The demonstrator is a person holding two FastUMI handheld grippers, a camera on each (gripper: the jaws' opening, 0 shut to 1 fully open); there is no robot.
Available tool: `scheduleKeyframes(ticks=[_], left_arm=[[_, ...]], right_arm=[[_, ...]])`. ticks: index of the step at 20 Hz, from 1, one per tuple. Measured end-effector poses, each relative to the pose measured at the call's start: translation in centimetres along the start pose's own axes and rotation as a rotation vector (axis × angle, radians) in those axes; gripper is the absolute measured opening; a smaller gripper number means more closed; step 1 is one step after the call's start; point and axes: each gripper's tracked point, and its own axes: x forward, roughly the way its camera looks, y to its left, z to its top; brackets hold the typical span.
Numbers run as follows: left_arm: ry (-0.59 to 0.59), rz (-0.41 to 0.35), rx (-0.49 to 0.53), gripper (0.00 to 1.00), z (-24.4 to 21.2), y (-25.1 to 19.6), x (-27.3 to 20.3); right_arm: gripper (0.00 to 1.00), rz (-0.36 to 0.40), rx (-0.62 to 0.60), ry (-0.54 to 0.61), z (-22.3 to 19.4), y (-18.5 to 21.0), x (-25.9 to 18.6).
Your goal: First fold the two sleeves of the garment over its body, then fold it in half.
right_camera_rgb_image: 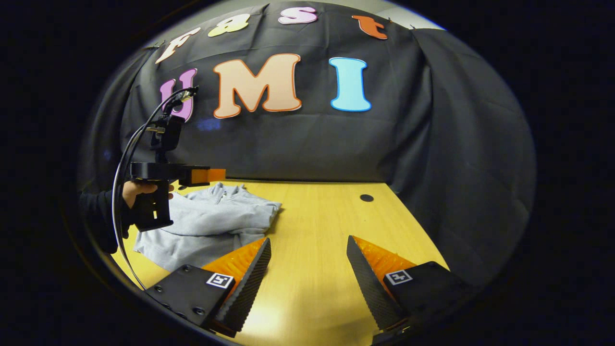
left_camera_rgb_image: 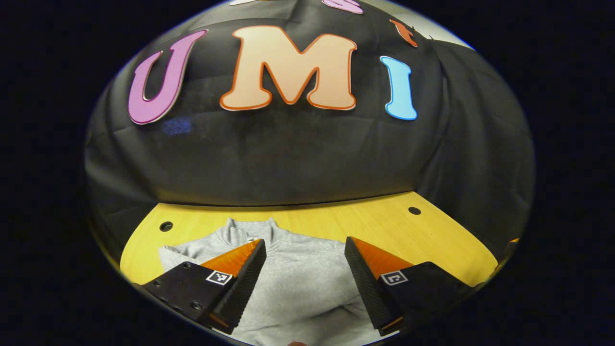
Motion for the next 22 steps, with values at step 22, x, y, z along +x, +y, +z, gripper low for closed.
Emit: scheduleKeyframes(ticks=[22], left_arm=[[0.202, 0.29, -0.089, 0.94, -14.6, 17.9, -18.9]], right_arm=[[0.99, 0.116, -0.066, 0.147, -5.6, 10.0, 3.2]])
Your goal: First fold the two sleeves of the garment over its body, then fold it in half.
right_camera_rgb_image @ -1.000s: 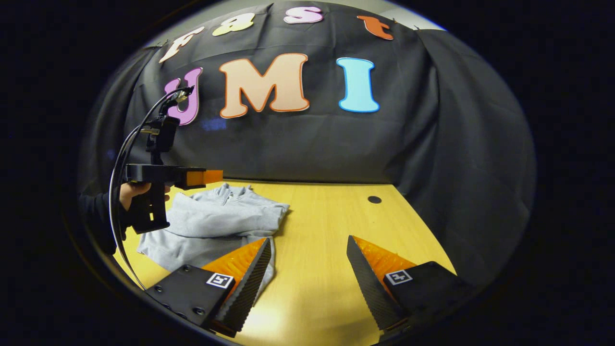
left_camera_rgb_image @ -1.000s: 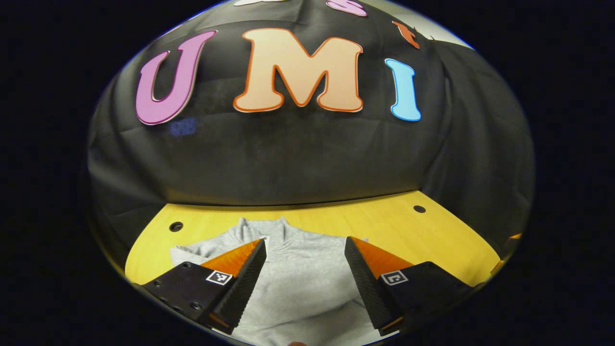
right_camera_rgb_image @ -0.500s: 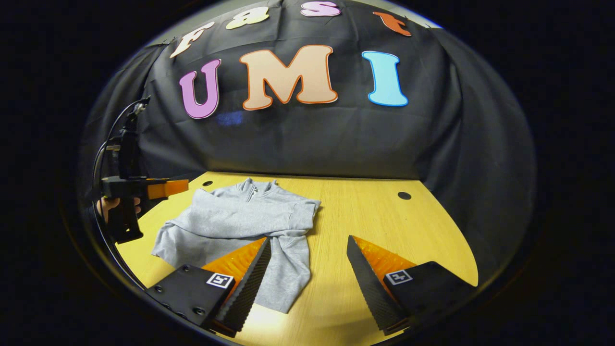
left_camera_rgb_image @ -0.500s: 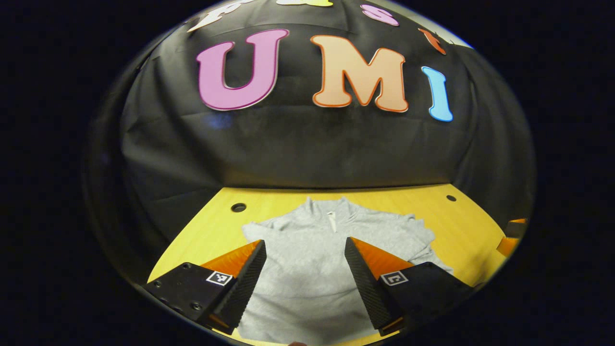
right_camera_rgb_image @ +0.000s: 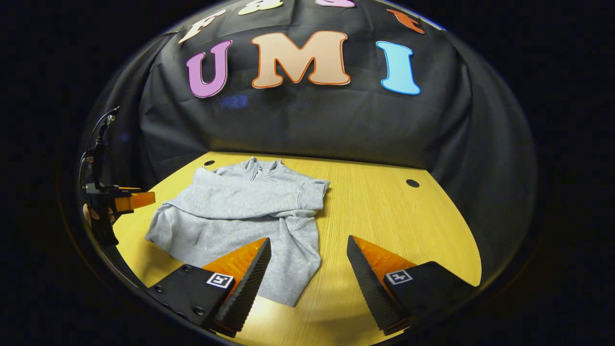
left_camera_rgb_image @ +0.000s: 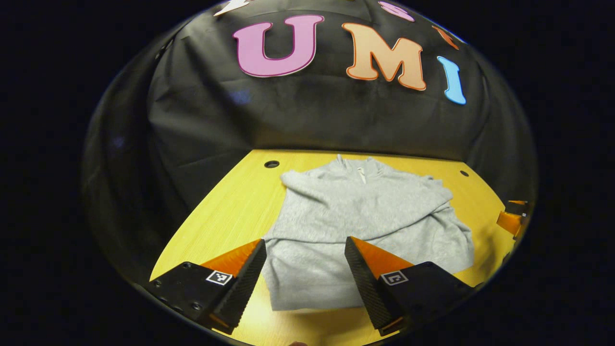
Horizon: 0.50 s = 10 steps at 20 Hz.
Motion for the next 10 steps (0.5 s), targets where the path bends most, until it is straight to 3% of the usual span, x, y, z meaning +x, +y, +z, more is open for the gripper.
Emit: scheduleKeyframes(ticks=[10], left_arm=[[0.191, -0.009, -0.03, 0.96, -9.1, 1.5, 0.9]], right_arm=[[0.96, -0.001, -0.017, 0.198, -8.2, 1.6, 1.9]])
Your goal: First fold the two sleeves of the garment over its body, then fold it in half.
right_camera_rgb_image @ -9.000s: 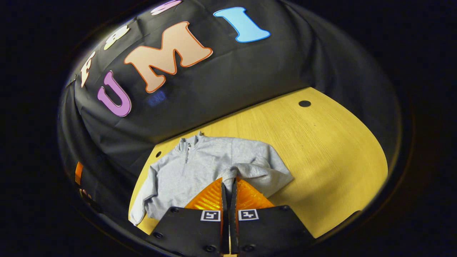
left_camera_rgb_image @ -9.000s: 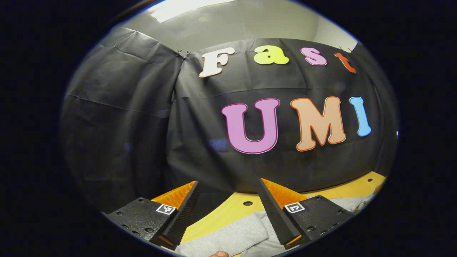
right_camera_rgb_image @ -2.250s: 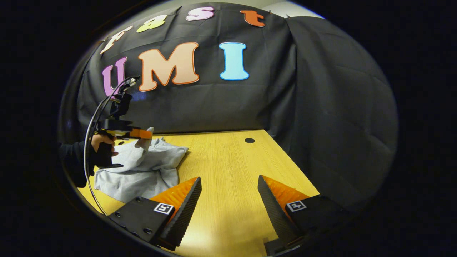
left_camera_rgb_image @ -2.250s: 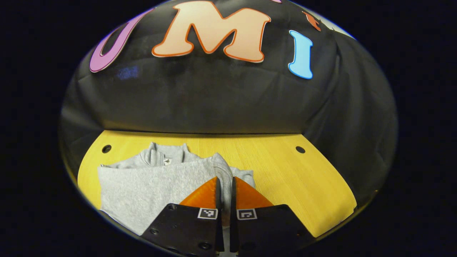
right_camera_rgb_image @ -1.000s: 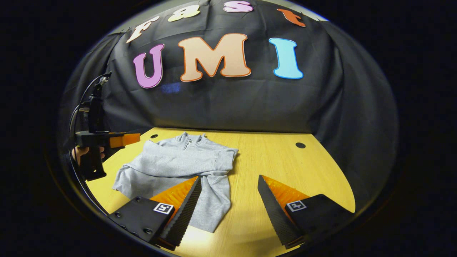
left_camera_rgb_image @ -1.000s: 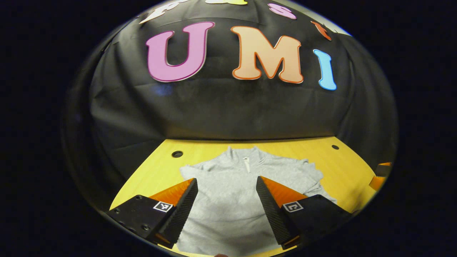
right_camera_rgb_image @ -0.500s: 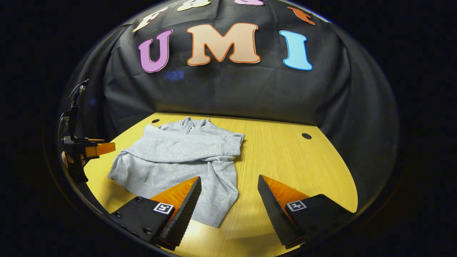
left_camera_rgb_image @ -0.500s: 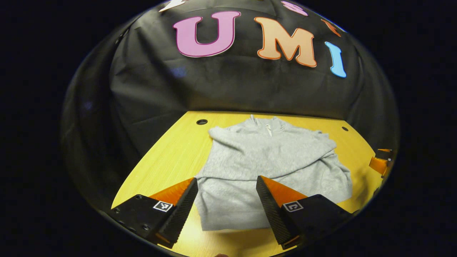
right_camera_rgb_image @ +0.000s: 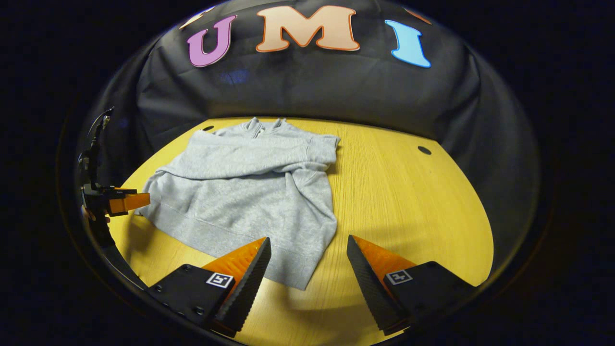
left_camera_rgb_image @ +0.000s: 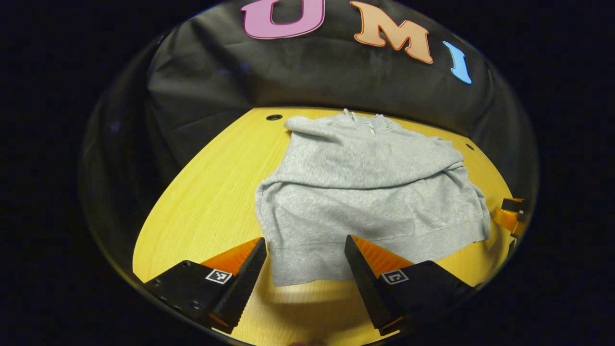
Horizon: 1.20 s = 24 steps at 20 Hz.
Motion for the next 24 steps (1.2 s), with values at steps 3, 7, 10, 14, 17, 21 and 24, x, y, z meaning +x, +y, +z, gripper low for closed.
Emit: scheduleKeyframes(ticks=[3, 7, 10, 14, 17, 21, 24], left_arm=[[0.033, 0.006, -0.015, 0.97, -1.3, 0.4, 0.5], [0.025, -0.012, -0.03, 0.97, -1.1, 0.4, 0.6], [0.033, -0.013, -0.027, 0.98, -1.2, 0.4, 0.6], [0.02, -0.023, -0.028, 0.86, -0.9, -0.2, 0.7], [0.015, -0.067, -0.031, 0.6, -0.8, -1.3, 1.3], [-0.006, -0.127, -0.087, 0.08, -0.3, -2.2, 1.5], [0.029, -0.141, -0.115, 0.0, -0.3, -2.3, 1.5]], right_arm=[[0.99, 0.001, 0.023, 0.067, -1.9, 0.4, 1.2], [0.99, -0.003, 0.046, 0.132, -3.4, 0.7, 2.0], [0.96, 0.003, 0.066, 0.143, -3.6, 1.0, 2.1], [0.89, 0.04, 0.053, 0.143, -3.6, 2.1, 2.3], [0.48, 0.103, 0.06, 0.156, -3.7, 3.8, 2.4], [0.1, 0.12, 0.117, 0.182, -3.6, 3.9, 2.6], [0.05, 0.119, 0.133, 0.168, -3.5, 4.0, 2.3]])
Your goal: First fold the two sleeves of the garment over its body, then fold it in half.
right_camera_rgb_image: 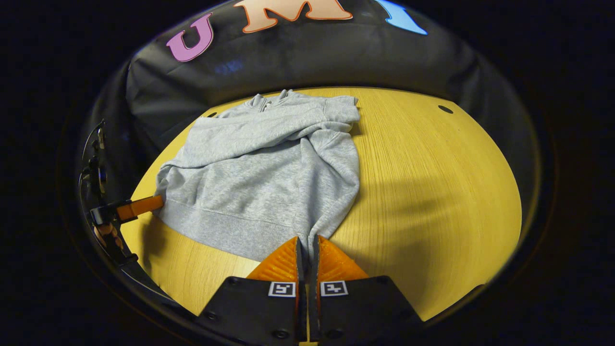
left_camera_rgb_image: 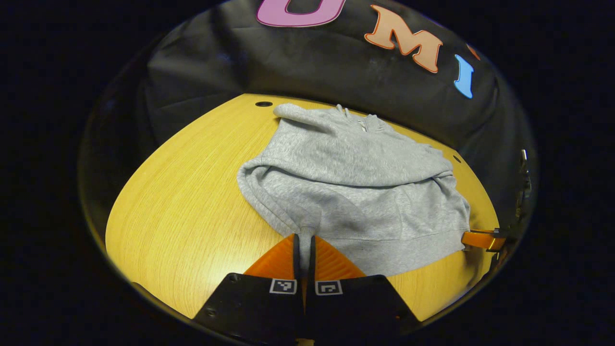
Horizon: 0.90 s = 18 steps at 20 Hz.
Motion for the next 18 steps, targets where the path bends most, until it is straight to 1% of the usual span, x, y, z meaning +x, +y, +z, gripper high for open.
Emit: scheduleKeyframes(ticks=[3, 7, 10, 15, 18], left_arm=[[0.06, -0.003, 0.03, 0.0, -0.4, 0.0, -0.3], [0.096, -0.049, 0.073, 0.0, -1.3, -0.4, -1.6], [0.118, -0.06, 0.049, 0.0, -0.9, -0.3, -1.3], [0.127, -0.067, -0.013, 0.0, -0.3, -0.7, -1.9], [0.086, -0.095, -0.021, 0.0, 1.6, -1.4, -3.2]], right_arm=[[0.05, 0.029, 0.055, 0.016, 0.4, 0.0, -0.7], [0.05, 0.047, 0.083, 0.02, 0.6, -0.1, -1.9], [0.05, 0.066, 0.064, 0.047, 1.0, -0.2, -2.0], [0.05, 0.113, 0.109, 0.0, 3.3, 0.6, -3.5], [0.05, 0.148, 0.14, -0.034, 5.0, 1.4, -4.4]])
